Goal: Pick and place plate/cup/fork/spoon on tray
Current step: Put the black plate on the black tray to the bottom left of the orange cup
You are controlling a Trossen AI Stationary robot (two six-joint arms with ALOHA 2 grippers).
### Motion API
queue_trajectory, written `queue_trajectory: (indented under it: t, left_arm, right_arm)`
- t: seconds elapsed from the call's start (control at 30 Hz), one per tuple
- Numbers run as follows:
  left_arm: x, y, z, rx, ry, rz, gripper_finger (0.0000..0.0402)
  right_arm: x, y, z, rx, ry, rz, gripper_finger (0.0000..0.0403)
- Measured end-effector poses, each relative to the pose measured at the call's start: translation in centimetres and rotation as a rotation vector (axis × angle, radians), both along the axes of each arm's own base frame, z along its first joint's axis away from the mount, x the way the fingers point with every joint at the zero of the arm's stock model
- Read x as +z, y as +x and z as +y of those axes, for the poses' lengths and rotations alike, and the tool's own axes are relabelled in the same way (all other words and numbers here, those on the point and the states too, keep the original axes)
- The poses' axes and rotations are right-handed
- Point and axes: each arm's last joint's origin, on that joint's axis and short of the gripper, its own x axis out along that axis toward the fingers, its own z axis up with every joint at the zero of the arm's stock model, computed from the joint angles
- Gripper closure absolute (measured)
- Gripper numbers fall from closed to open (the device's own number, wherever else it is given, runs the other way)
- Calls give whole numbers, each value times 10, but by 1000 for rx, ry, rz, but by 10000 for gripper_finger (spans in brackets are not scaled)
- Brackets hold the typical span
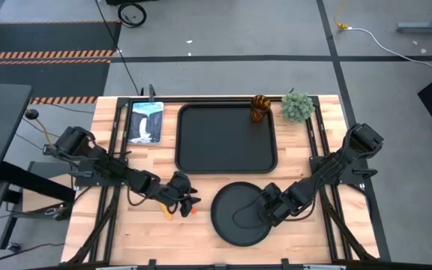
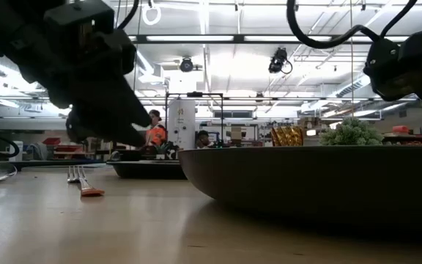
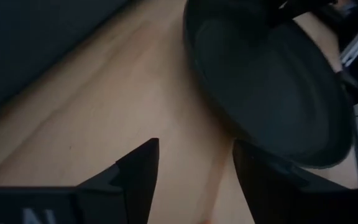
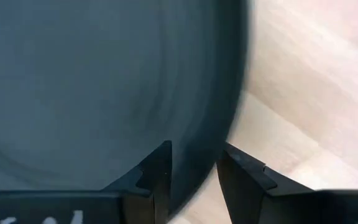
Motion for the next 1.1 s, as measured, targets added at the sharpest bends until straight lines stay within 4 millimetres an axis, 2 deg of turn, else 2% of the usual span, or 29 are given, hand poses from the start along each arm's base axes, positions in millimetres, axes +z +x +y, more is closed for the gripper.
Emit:
queue_trajectory:
  t: [0.3, 0.7, 0.9, 1.1]
  left_arm:
    - [-4, 22, -16, -50, 37, 4, 211]
    - [-2, 26, -15, -92, 94, -4, 212]
    - [19, 22, -13, -145, 151, -59, 212]
    - [36, 17, -6, -159, 198, -69, 212]
  right_arm:
    - [-5, 3, -3, 31, -38, 14, 317]
    - [-1, 6, -9, 29, -66, -16, 374]
    - [6, 10, -19, 65, -57, -25, 385]
    - [30, 12, -42, 105, -62, -80, 387]
